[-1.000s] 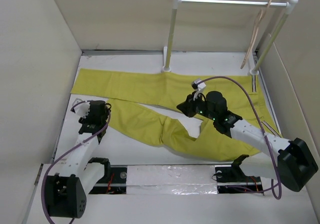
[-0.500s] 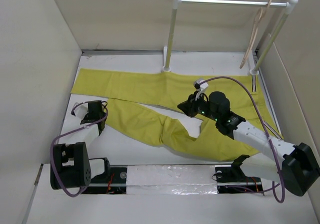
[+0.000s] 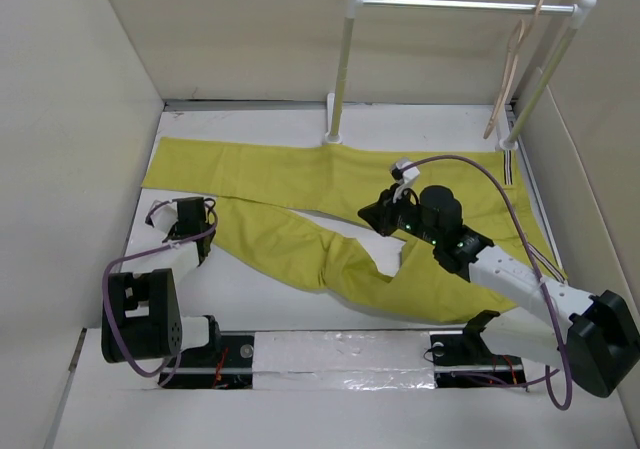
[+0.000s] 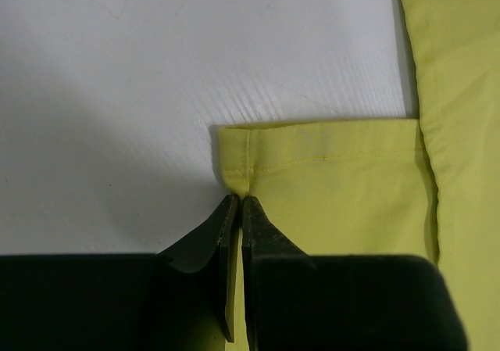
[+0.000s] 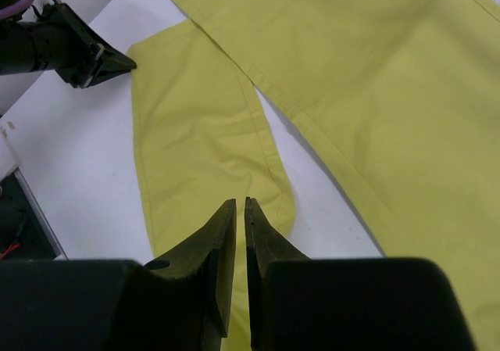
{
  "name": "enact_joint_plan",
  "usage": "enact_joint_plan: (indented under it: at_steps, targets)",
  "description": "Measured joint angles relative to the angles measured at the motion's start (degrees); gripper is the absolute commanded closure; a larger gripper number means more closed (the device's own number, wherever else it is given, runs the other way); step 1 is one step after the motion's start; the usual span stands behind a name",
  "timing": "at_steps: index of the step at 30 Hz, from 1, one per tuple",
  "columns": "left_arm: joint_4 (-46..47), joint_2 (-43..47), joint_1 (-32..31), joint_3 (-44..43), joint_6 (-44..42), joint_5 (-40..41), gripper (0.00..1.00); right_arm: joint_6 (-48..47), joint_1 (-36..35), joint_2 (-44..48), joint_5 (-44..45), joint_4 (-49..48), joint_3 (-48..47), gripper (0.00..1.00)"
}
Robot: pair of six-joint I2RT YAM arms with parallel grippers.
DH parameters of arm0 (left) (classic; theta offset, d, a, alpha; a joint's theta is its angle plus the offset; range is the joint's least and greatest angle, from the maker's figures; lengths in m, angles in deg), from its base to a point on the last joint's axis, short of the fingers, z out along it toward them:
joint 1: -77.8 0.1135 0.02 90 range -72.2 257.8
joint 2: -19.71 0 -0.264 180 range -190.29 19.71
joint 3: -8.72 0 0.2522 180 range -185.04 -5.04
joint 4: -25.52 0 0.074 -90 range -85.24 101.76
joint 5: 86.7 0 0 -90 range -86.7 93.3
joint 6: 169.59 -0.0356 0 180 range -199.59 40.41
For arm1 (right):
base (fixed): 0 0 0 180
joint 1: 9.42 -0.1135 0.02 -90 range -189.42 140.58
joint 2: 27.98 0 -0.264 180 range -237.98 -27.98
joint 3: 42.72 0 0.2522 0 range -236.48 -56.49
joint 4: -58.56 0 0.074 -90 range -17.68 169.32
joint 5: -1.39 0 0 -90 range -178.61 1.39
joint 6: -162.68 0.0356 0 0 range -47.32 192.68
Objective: Place the trousers on the hanger
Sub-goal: Fold the trousers at the center of the board.
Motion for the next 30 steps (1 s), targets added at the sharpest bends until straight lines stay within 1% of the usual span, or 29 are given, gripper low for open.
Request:
enact_joint_plan:
  at_steps: [2,3,4,7,9,12,14,17,19,20,21,24,25,26,27,29,30]
  targets:
    - [-0.3,0.6,0.0,0.0,0.0,-0.1,1.00,0.0,0.0,0.0,0.4,0.0,0.0,0.91]
    - [-0.9,1.5,0.0,0.0,-0.1,0.0,1.00,0.0,0.0,0.0,0.7,0.0,0.0,0.98]
    - [-1.7,2.9,-0.2,0.0,-0.1,0.1,1.00,0.0,0.0,0.0,1.0,0.0,0.0,1.00]
    - [-5.2,10.6,-1.3,-0.1,-0.6,1.2,1.00,0.7,0.2,0.0,1.5,-0.1,0.1,1.00]
    - [-9.0,18.4,-2.0,-0.8,-1.5,1.8,1.00,1.4,0.9,0.0,1.5,-0.3,0.6,1.00]
    - [-13.9,30.6,-2.2,-4.0,-3.7,2.4,1.00,3.4,3.1,-0.7,1.5,-0.6,2.1,1.00]
    - [-16.4,37.0,-2.2,-7.3,-5.2,3.0,1.00,4.5,5.0,-1.8,1.2,-0.5,2.8,1.00]
    - [-20.8,42.5,-2.3,-13.0,-7.9,5.2,1.00,5.6,8.4,-3.3,0.3,-0.8,3.6,1.00]
    - [-22.5,44.2,-2.3,-16.4,-10.0,7.1,1.00,6.0,10.1,-3.3,0.2,-0.7,4.0,1.00]
    - [-22.9,44.6,-2.3,-17.5,-10.8,7.8,1.00,6.1,10.5,-3.3,0.4,-0.7,4.2,0.97]
    - [-23.3,45.0,-2.3,-18.3,-11.7,8.3,1.00,6.1,10.7,-3.3,0.8,-0.7,4.2,0.88]
    - [-24.5,45.4,-2.3,-19.7,-14.5,9.2,1.00,6.4,11.0,-3.2,2.2,-0.5,4.4,0.69]
    - [-24.8,45.4,-2.3,-20.3,-15.5,9.2,1.00,6.3,11.0,-3.2,2.5,-0.4,4.4,0.58]
    - [-24.9,45.3,-2.3,-20.7,-16.4,9.2,1.00,6.3,11.2,-3.2,2.6,0.0,4.4,0.56]
    - [-24.9,45.4,-2.3,-21.2,-17.2,9.0,1.00,6.1,11.3,-3.2,2.6,0.3,4.4,0.52]
    - [-24.8,45.6,-2.3,-22.1,-18.5,8.5,1.00,5.9,11.4,-3.2,2.8,0.8,4.4,0.50]
    - [-24.8,45.8,-2.3,-22.6,-19.0,8.2,1.00,5.8,11.4,-3.2,2.9,1.2,4.5,0.46]
